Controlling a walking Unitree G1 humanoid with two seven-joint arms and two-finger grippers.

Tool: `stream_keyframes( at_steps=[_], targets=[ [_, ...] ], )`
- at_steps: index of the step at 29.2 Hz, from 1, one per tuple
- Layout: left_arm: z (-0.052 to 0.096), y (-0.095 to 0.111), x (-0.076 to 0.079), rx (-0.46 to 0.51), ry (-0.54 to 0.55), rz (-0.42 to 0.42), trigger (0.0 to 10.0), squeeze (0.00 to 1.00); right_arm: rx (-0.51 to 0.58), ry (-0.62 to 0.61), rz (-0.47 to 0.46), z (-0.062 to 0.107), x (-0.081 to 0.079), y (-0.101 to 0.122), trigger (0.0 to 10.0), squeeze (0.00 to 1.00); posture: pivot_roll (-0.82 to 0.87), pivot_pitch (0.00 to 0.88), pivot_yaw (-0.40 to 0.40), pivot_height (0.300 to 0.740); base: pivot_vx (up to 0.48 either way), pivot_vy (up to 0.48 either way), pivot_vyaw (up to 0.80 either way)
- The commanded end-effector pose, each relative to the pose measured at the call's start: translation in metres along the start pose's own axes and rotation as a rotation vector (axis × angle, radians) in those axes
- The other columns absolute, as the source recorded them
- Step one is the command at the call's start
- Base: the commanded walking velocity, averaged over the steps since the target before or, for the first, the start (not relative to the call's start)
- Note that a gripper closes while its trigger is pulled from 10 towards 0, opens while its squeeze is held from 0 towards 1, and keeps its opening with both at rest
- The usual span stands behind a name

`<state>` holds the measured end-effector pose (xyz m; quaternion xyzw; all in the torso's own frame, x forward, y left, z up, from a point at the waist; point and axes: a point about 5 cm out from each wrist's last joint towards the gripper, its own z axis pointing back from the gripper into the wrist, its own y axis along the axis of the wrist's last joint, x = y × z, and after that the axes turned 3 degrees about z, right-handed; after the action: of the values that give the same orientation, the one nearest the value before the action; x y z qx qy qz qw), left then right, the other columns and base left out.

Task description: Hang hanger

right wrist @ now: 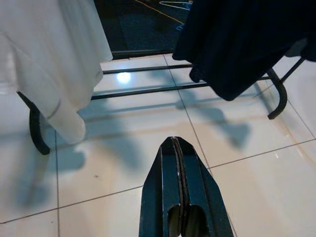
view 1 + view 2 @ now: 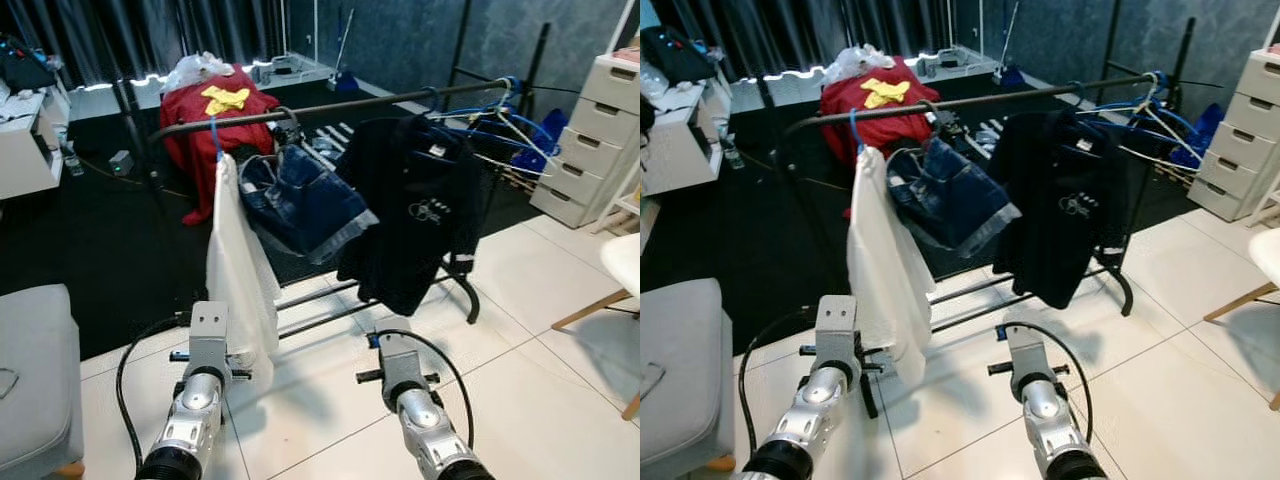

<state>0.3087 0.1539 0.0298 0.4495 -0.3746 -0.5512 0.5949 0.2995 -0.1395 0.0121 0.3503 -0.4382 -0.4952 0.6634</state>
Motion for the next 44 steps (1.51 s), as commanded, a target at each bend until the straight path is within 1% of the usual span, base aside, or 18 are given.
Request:
stream_keyframes(
  at_steps=[1,4,9,10,12,14,15,16,18,26,33,37,44],
  targets=[
    [0.002,-0.006,-0.003,-0.015,0.007,-0.033,10.0,0.0,-0.009,-0.003,-0.012,0.002,-0.002,-0.003,10.0,0.0,-0.08,0.022,0.03,0.74,0.0,0.0,0.0],
    [0.005,-0.005,0.0,0.021,-0.01,0.004,10.0,0.0,-0.005,-0.022,-0.019,0.002,0.001,-0.003,10.0,0.0,-0.09,0.025,0.029,0.74,0.0,0.0,0.0],
    [0.007,-0.006,0.003,0.028,-0.032,0.002,10.0,0.0,0.004,-0.024,-0.026,0.002,0.002,-0.002,10.0,0.0,-0.09,0.026,0.025,0.74,0.0,0.0,0.0],
    [0.009,-0.009,0.002,0.023,-0.032,0.001,10.0,0.0,0.01,-0.011,-0.004,0.002,0.002,-0.001,10.0,0.0,-0.08,0.029,0.021,0.74,0.0,0.0,0.0],
    [0.009,-0.009,0.002,0.023,-0.032,0.001,10.0,0.0,0.01,-0.011,-0.004,0.002,0.002,-0.001,10.0,0.0,-0.08,0.029,0.021,0.74,0.0,0.0,0.0],
    [0.011,-0.011,0.001,0.026,-0.025,0.005,10.0,0.0,0.027,0.017,0.041,0.002,-0.002,0.001,10.0,0.0,-0.09,0.029,0.016,0.74,0.0,0.0,0.0],
    [0.011,-0.011,0.0,0.027,-0.024,0.006,10.0,0.0,0.037,0.027,0.075,0.001,-0.003,0.003,10.0,0.0,-0.09,0.032,0.013,0.74,0.0,0.0,0.57],
    [0.011,-0.011,0.0,0.027,-0.024,0.006,10.0,0.0,0.037,0.027,0.075,0.001,-0.003,0.003,10.0,0.0,-0.09,0.032,0.013,0.74,0.0,0.0,0.57],
    [0.011,-0.01,-0.001,0.03,-0.012,0.027,10.0,0.0,0.052,0.07,0.112,0.001,-0.009,0.006,10.0,0.0,-0.08,0.032,0.007,0.74,0.0,0.0,0.8],
    [0.013,-0.012,-0.002,0.024,0.0,0.032,10.0,0.0,0.049,0.071,0.077,0.001,-0.01,0.007,10.0,0.0,-0.08,0.026,0.001,0.74,0.0,0.0,0.8],
    [0.011,-0.011,-0.005,0.006,0.028,0.028,10.0,0.0,0.055,0.075,0.082,-0.001,-0.01,0.01,10.0,0.0,-0.08,0.024,0.011,0.74,0.0,0.0,0.8],
    [0.011,-0.007,-0.006,0.024,0.03,0.004,10.0,0.0,0.058,0.066,0.084,-0.001,-0.006,0.01,10.0,0.0,-0.08,0.027,0.017,0.74,0.0,0.0,0.8],
    [0.008,-0.003,-0.004,0.039,0.012,0.004,10.0,0.0,0.054,0.055,0.077,-0.001,-0.005,0.009,10.0,0.0,-0.08,0.028,0.02,0.74,0.0,0.0,0.8]
  ],
)
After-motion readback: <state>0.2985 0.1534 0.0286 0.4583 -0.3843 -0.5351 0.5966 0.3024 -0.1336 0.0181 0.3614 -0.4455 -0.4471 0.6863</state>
